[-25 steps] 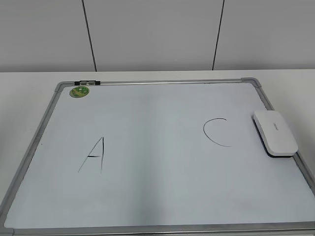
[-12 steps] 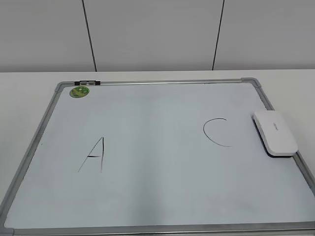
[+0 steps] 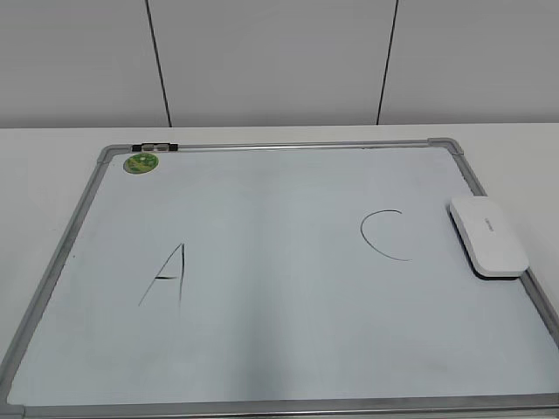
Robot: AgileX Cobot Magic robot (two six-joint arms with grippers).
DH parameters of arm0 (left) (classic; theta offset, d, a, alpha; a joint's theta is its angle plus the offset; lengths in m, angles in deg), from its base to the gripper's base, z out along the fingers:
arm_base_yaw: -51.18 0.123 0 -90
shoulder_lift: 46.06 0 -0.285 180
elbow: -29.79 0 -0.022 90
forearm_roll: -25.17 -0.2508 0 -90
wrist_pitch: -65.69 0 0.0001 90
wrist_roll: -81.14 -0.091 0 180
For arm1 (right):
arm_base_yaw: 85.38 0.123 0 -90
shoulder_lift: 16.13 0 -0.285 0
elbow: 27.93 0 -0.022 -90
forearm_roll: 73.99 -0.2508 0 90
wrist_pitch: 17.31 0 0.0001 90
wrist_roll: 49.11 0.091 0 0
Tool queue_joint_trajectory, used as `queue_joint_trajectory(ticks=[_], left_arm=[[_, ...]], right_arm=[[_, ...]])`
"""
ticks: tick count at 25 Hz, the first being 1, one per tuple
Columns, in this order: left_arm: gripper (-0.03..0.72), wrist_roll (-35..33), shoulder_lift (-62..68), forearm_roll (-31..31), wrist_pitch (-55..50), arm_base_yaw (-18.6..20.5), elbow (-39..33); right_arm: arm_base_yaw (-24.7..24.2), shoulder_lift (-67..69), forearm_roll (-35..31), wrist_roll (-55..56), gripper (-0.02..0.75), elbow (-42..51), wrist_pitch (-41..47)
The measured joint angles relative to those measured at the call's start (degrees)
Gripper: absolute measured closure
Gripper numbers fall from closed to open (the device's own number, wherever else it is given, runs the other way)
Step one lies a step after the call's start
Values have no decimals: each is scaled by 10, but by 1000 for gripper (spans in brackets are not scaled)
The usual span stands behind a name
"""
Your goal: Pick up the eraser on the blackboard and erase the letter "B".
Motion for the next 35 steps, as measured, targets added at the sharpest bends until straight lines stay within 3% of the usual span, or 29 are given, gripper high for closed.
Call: queue_joint_trajectory(ticks=[10, 28, 35], left_arm=[[176, 3, 0, -20, 56, 0, -23], [174, 3, -2, -18, 62, 0, -24], [175, 4, -92, -18, 62, 0, -24]], right_arm=[[0, 0, 10, 24, 148, 10, -15], [0, -4, 10, 24, 148, 10, -16], [0, -75, 10, 24, 149, 10, -16]])
